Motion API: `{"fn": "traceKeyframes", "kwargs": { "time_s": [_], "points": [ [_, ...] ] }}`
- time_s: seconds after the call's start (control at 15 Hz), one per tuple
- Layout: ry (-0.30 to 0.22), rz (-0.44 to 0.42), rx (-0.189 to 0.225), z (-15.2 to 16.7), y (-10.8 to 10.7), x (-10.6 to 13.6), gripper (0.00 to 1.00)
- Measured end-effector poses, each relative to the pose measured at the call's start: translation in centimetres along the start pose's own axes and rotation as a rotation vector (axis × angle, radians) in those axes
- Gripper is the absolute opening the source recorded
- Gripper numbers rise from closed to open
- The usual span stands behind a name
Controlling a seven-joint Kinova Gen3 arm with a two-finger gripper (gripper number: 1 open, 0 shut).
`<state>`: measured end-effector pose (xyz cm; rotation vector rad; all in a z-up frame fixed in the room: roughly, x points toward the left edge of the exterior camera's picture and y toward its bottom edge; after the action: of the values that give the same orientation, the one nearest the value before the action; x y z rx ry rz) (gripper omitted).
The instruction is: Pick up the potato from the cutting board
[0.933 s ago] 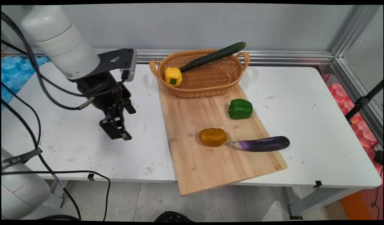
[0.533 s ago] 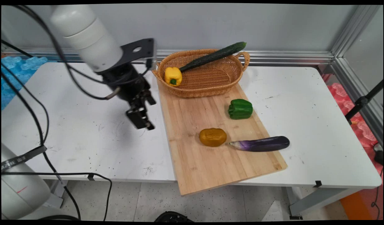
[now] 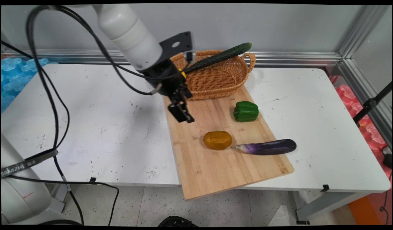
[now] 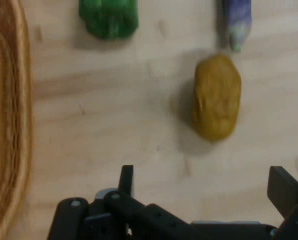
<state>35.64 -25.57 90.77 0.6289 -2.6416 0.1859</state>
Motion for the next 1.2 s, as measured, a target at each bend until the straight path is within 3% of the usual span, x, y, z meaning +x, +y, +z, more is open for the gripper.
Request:
{"fn": "traceKeyframes", "kwargs": {
  "time_s": [0.47,1.2],
  "points": [
    [0.068,0.035,-0.015,4.7,1.1,0.9,1.0],
    [0.11,0.081,-0.003,11.6,1.9,0.3,1.0]
  ]
}}
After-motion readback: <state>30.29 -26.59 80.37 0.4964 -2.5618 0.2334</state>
